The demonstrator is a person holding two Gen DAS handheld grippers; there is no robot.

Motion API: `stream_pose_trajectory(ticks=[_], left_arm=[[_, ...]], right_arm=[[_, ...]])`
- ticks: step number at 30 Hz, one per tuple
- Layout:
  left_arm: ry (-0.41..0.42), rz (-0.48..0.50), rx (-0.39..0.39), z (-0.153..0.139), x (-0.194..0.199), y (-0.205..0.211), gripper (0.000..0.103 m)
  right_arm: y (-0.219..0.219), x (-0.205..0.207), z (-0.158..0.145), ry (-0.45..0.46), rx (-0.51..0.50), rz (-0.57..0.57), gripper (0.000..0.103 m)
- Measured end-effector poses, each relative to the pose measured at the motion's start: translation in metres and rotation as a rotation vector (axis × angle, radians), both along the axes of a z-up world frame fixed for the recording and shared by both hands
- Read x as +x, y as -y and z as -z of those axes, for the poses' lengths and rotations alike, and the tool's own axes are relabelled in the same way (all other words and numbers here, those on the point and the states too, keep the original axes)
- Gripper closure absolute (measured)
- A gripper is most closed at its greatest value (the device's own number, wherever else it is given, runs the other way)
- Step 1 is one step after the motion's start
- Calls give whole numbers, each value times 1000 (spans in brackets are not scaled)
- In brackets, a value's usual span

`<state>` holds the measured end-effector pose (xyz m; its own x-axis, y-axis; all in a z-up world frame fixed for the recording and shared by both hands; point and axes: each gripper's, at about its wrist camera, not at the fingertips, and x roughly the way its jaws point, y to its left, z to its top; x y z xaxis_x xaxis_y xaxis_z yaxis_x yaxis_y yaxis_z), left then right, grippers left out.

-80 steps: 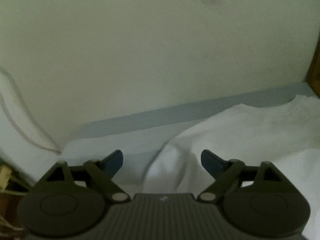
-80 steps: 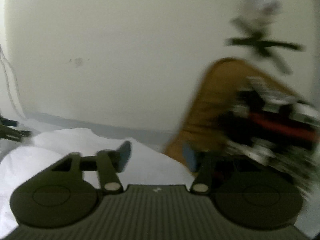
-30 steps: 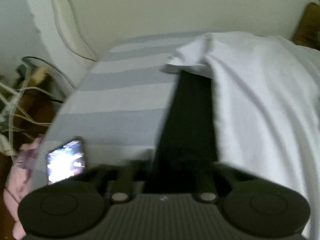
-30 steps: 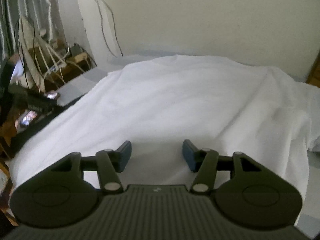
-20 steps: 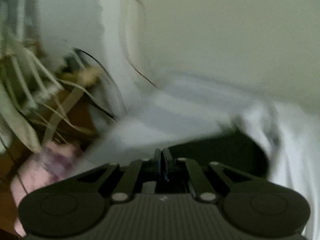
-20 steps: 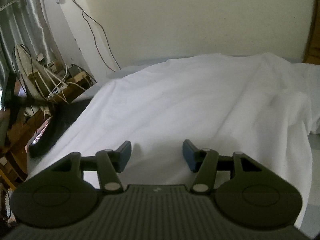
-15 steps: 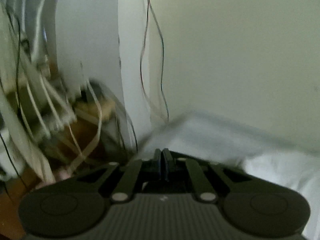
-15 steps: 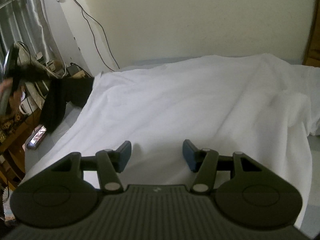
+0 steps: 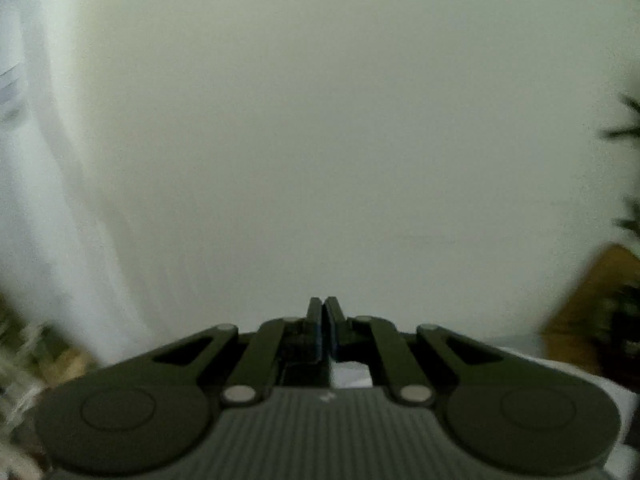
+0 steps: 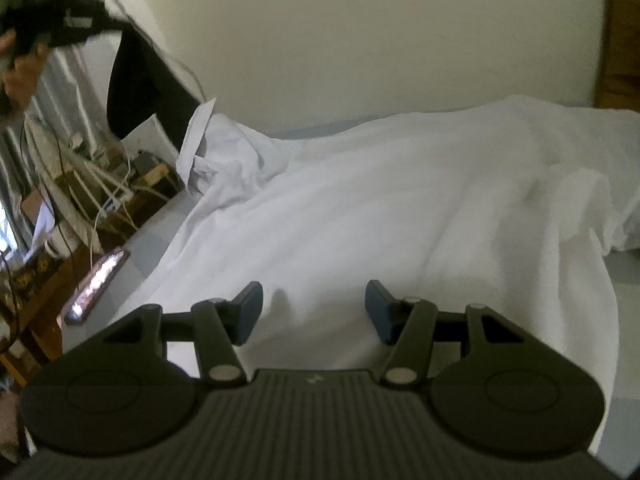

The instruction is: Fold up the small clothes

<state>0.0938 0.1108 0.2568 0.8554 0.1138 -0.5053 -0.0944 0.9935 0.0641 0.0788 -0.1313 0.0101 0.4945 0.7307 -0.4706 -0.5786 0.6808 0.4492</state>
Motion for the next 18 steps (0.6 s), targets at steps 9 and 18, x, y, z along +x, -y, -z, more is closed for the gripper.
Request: stream_pose_trajectory(ticks=[9,18], left_arm=[[-72,339,5,27,15,103,44],[-180,84,83,104,21,8,26]], right_arm=[[24,9,5,-87,134,56,43],[29,8,0,-100,186,72,41]])
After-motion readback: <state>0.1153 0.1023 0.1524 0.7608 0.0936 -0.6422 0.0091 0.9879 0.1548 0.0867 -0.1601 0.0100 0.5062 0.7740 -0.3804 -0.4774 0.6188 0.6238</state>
